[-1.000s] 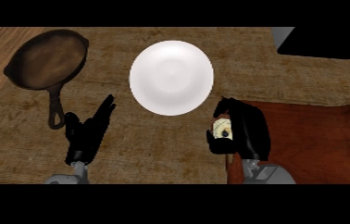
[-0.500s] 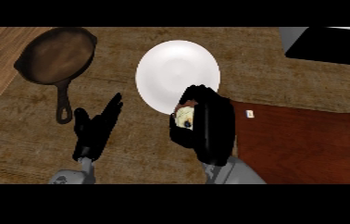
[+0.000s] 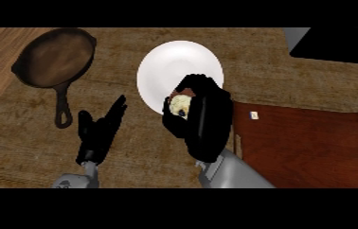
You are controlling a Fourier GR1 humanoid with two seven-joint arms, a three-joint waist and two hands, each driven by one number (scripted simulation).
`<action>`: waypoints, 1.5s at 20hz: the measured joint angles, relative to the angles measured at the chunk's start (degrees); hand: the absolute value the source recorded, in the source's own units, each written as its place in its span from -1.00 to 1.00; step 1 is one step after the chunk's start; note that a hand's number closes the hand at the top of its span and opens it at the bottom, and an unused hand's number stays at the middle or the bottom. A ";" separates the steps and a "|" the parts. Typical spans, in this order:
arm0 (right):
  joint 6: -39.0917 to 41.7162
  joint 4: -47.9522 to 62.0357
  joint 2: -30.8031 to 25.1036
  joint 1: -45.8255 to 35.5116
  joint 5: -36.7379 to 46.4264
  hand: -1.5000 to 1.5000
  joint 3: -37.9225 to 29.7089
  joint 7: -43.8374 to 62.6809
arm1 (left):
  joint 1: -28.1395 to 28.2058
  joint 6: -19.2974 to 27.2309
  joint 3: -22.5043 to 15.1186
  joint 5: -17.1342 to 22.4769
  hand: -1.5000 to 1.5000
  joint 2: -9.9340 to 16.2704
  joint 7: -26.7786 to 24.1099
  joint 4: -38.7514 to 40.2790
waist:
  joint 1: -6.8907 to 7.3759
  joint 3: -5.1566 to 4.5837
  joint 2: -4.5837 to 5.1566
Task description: Pick the cupcake from the tray and place it in the plate
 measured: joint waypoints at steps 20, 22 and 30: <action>-17.53 28.06 -0.08 -12.06 6.58 1.00 -13.10 0.92 | 1.37 0.68 0.84 -0.30 0.00 -0.09 -1.16 -1.42 | -2.03 0.24 0.84; -19.10 31.06 -0.04 -12.82 4.46 1.00 -15.05 0.72 | 1.21 0.30 1.04 -0.03 0.00 0.12 -0.99 -1.27 | -2.10 0.25 0.94; -21.24 44.66 0.34 -16.02 -14.56 -1.00 -17.84 -1.85 | 0.55 -0.42 0.66 -0.09 0.00 -0.10 -1.49 -1.24 | -0.74 0.33 1.57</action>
